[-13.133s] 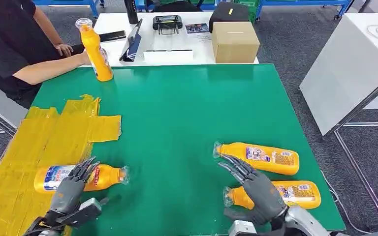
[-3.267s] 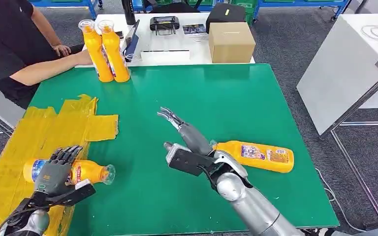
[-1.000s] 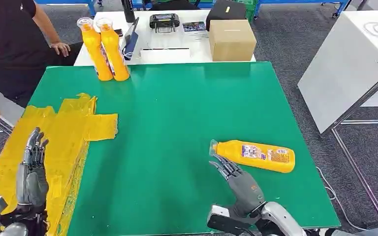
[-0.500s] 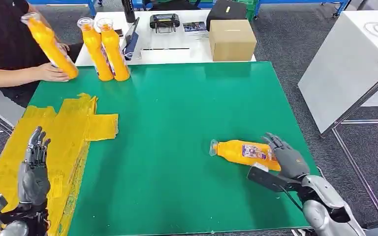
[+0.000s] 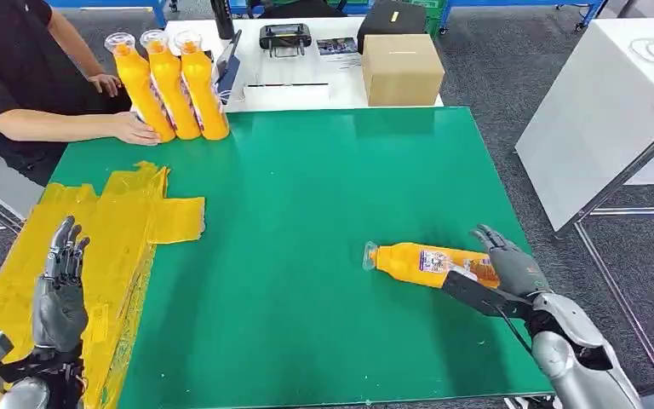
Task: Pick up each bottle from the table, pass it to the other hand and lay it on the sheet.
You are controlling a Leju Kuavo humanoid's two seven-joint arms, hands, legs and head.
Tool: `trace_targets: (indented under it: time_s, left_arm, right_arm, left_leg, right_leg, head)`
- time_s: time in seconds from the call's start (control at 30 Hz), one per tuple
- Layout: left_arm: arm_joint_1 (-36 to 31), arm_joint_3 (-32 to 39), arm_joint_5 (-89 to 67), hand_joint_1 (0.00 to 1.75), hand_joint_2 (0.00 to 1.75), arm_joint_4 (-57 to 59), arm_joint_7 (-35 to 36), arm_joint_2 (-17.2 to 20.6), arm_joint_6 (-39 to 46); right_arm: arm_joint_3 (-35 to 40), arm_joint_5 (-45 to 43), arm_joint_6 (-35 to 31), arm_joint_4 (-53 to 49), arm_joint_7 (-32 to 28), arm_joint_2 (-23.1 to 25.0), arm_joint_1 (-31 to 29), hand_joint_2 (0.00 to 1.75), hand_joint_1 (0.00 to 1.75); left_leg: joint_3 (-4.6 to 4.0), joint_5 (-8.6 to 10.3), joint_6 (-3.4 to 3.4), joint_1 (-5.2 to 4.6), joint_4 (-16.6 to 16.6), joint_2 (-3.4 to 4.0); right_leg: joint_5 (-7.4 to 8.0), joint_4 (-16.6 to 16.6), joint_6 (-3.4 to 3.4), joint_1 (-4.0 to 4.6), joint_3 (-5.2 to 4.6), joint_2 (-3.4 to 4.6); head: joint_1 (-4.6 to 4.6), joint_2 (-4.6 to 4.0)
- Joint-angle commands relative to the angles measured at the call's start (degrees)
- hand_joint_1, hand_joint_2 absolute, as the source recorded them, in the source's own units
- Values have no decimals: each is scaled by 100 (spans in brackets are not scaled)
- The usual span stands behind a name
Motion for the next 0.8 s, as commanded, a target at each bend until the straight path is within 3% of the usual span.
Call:
trace_targets:
  time_s: [0.03,0.57,0.63,0.67,0.7,0.8]
  left_arm:
    - [-243,43,89,0,0,452,39,137,-76]
    - [-545,-84,242,0,0,759,126,167,-187]
    - [-614,-130,256,0,0,861,139,197,-195]
    - [-690,-163,257,0,0,971,138,219,-212]
    - [-797,-202,267,0,0,1126,130,247,-212]
    - [-925,-258,297,0,0,1314,106,284,-179]
  right_arm:
    - [182,27,95,843,0,213,-498,175,0]
    - [969,299,550,2169,122,198,-1346,175,0]
    - [1379,227,1059,2419,112,-15,-1513,175,0]
    - [1603,98,1345,2496,58,-194,-1606,175,147]
    - [1850,-146,1591,2566,-8,-418,-1683,175,173]
    - [2199,-454,1669,2579,-85,-676,-1708,175,175]
  left_leg:
    - [20,-2,3,-2,-10,9]
    - [22,1,5,-3,-12,14]
    - [15,3,7,-2,-8,9]
    - [15,2,7,-3,-7,8]
    - [12,2,7,-3,-6,4]
    - [12,5,8,-4,-5,-12]
  right_leg:
    - [2,-10,0,-1,15,11]
    - [7,-12,0,-2,16,16]
    - [4,-8,1,-2,11,10]
    - [3,-6,1,-3,12,9]
    - [1,-4,1,-3,10,4]
    - [-1,-5,2,-4,13,-11]
  head:
    - [0,0]
    - [0,0]
    - [0,0]
    - [2,0]
    - [0,0]
    - [-2,0]
